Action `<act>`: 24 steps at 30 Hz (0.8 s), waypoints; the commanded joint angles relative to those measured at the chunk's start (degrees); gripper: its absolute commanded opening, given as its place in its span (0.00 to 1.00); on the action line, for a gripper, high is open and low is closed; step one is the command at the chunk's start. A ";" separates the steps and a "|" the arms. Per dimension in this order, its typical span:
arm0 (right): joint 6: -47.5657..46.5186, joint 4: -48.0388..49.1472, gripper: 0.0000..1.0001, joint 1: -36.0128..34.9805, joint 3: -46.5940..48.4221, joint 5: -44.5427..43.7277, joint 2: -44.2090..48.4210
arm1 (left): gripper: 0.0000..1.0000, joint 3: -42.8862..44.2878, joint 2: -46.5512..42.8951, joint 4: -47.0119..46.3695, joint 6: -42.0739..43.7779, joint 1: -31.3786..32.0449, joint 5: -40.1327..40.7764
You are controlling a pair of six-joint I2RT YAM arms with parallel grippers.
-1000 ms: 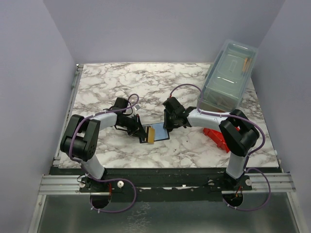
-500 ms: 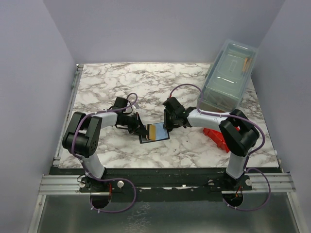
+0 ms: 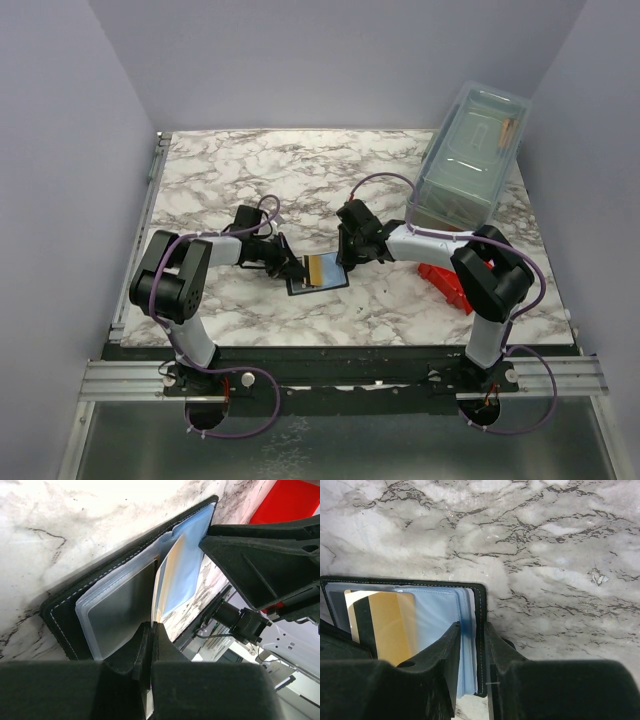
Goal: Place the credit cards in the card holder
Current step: Insert the credit card into the card holder.
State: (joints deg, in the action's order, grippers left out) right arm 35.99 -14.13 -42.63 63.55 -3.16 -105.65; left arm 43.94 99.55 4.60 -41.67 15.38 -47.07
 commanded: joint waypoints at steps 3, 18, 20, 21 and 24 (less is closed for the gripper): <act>0.51 -1.03 0.24 -0.39 -2.39 2.30 -4.13 | 0.00 -3.33 -0.72 -7.08 -4.07 -0.26 1.41; 2.25 -3.22 0.51 0.18 -3.35 5.72 4.24 | 0.00 -6.68 -2.07 -12.13 -7.77 0.15 2.55; 2.31 -1.90 0.51 0.84 -4.84 6.88 5.34 | 0.02 -6.62 -2.23 -11.89 -7.82 0.71 3.42; 2.40 -0.89 0.51 1.27 -5.66 7.65 5.70 | 0.03 -6.56 -2.25 -11.65 -7.73 1.05 3.85; 2.77 2.33 0.46 2.03 -8.08 9.54 5.72 | 0.04 -6.29 -2.39 -10.80 -7.39 2.14 5.74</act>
State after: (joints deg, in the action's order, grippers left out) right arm 37.95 -13.13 -41.54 58.65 2.52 -101.08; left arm 38.02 98.26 -6.79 -49.52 16.23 -46.68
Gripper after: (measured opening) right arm 0.491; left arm 0.037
